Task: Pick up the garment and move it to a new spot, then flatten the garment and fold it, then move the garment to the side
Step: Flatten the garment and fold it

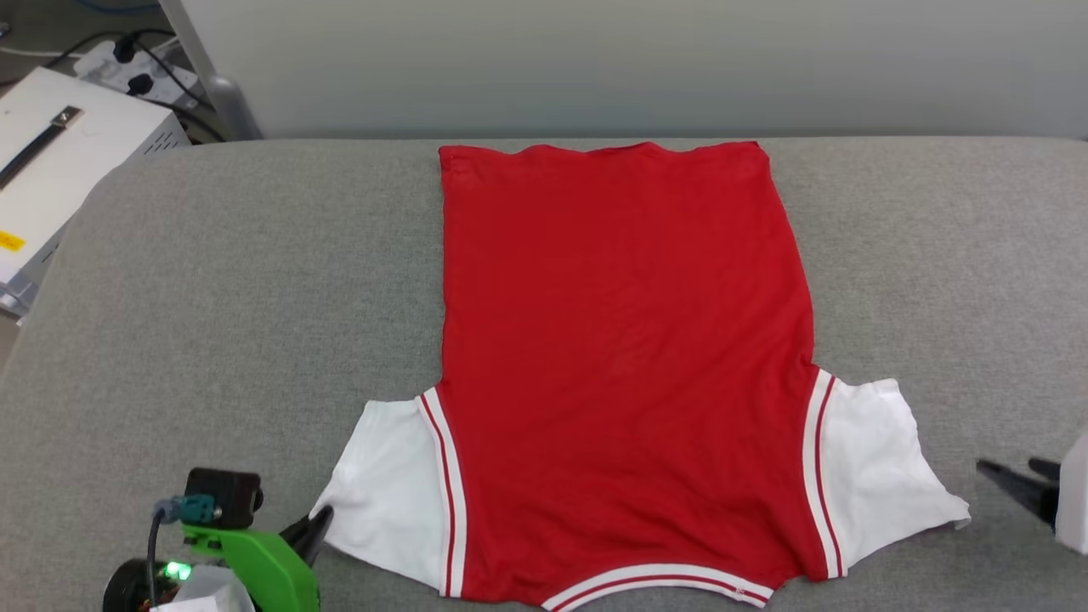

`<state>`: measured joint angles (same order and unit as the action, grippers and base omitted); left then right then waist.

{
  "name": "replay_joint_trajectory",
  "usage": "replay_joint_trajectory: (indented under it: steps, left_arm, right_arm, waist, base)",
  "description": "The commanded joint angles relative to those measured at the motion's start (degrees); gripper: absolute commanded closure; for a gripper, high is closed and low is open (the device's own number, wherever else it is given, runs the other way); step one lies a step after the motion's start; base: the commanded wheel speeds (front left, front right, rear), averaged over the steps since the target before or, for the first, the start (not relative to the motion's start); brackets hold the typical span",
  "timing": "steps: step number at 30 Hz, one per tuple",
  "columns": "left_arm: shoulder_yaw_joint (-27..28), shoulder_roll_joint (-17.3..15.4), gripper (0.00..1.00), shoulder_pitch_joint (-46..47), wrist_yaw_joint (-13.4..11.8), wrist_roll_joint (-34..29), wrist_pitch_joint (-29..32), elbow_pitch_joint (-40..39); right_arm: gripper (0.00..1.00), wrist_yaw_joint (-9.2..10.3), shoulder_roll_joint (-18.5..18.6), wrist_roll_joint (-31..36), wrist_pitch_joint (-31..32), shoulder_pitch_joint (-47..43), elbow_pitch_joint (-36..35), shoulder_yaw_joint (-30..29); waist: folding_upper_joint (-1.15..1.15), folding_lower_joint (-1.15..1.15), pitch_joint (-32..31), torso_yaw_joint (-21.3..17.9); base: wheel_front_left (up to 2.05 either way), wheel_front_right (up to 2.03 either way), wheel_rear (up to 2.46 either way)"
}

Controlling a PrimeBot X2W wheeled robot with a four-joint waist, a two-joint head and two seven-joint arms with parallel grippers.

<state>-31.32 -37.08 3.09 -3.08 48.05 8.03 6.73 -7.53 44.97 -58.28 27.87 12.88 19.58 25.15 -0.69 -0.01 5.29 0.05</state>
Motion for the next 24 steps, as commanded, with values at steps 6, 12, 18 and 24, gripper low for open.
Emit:
replay_joint_trajectory:
  steps: [6,12,18,24]
  left_arm:
    - [-0.8,-2.4,1.00,2.4,-2.1,-1.6,4.2,-11.6]
    - [-1.7,-3.9,1.00,2.9,-4.1,-3.1,7.6,-21.5]
    - [-2.1,-4.9,1.00,3.3,-4.8,-4.0,9.3,-28.4]
    - [-3.1,-4.8,1.00,5.1,-4.2,-5.5,9.8,-31.1]
  right_arm:
    - [0.00,0.04,-2.3,2.9,5.6,9.8,-4.1,-7.5]
    - [0.00,0.04,-6.1,8.3,13.5,20.0,-5.8,-13.4]
    - [0.00,0.04,-9.7,15.8,21.8,30.5,-2.9,-18.3]
    - [0.00,0.04,-11.5,23.5,27.9,38.8,1.9,-22.5]
  waist:
    - [0.69,0.01,8.1,4.4]
    - [0.69,0.01,14.8,8.8]
    - [0.69,0.01,20.6,13.3]
    - [0.69,0.01,24.7,17.7]
  base:
    - [0.00,0.00,0.00]
    - [0.00,0.00,0.00]
    - [0.00,0.00,0.00]
    - [0.00,0.00,0.00]
